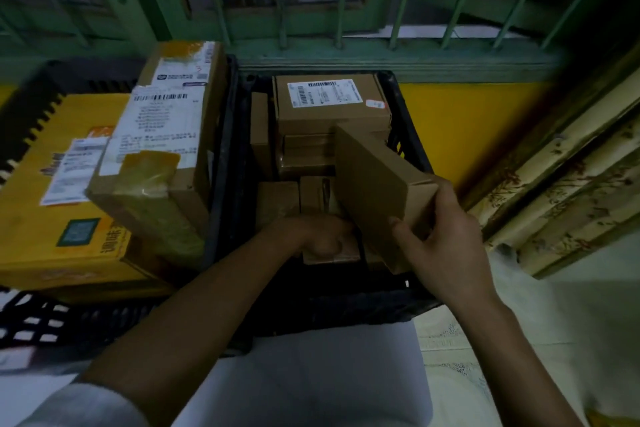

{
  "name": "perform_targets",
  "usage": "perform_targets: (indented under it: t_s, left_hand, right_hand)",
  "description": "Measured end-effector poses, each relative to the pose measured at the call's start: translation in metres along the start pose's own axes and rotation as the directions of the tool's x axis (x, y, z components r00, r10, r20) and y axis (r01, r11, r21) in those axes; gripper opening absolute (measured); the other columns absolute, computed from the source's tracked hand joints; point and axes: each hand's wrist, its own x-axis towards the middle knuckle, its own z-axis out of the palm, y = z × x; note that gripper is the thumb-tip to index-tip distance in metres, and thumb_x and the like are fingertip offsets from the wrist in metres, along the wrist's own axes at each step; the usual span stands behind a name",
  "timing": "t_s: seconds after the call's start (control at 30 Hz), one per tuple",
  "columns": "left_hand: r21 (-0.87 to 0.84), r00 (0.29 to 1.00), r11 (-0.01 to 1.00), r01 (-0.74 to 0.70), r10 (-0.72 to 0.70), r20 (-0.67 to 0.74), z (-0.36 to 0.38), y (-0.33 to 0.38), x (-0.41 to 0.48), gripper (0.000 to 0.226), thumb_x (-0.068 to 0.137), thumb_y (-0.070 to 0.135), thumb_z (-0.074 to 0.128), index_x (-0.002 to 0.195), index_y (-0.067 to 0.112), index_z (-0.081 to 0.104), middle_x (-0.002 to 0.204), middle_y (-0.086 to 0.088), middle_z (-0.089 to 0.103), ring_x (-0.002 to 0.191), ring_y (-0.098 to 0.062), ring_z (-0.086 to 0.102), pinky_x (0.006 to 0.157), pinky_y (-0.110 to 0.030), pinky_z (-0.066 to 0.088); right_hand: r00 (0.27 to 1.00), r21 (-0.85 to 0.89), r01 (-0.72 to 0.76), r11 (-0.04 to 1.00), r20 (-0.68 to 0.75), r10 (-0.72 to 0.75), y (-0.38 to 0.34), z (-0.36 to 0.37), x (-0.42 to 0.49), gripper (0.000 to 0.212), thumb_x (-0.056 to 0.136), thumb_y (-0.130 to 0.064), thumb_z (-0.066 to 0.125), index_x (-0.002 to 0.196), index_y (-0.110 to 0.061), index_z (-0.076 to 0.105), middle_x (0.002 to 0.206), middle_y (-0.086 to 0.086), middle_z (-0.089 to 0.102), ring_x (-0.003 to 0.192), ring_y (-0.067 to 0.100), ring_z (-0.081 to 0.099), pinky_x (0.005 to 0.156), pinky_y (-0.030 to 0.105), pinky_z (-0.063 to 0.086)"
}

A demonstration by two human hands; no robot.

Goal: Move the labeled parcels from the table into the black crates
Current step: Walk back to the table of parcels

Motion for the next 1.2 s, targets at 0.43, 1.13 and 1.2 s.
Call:
perform_targets:
  t_s: [0.43,1.13,1.2]
  left_hand:
    - [0.004,0.736,0.977,-0.214,0.164,-0.657,-0.018,-0.008,-0.128,0.059,0.082,0.049,0.065,0.136,0.035,0.048,0.13,0.014,0.055,0.116,-0.003,0.049,0.097,-0.025,0.043]
    - [-0.122,0.975,0.992,-0.04,0.065,0.213,0.038,0.01,-0.014,0.033,0.099,0.01,0.046,0.13,0.008,0.055,0.13,-0.012,0.056,0.111,-0.026,0.055,0.09,-0.029,0.045]
    - [-0.091,0.973,0.996,-0.014,0.035,0.227,0.04,0.009,-0.009,0.033,0.099,0.012,0.046,0.131,0.008,0.054,0.129,-0.013,0.056,0.106,-0.026,0.056,0.086,-0.03,0.045]
  right_hand:
    - [0.769,0.351,-0.096,0.932,0.62,-0.155,0.01,-0.045,0.04,0.025,0.077,0.006,0.068,0.099,0.001,0.056,0.096,0.014,0.063,0.091,0.025,0.062,0.067,0.034,0.052]
    - [0.467,-0.505,0.547,0.667,0.846,0.258,0.041,0.016,0.04,0.015,0.092,-0.005,0.05,0.101,-0.008,0.062,0.114,0.011,0.063,0.1,0.025,0.062,0.073,0.028,0.046]
    - [0.46,-0.519,0.604,0.605,0.847,0.267,0.042,0.022,0.041,0.016,0.092,0.001,0.048,0.1,-0.006,0.06,0.112,0.013,0.062,0.1,0.028,0.062,0.069,0.028,0.042]
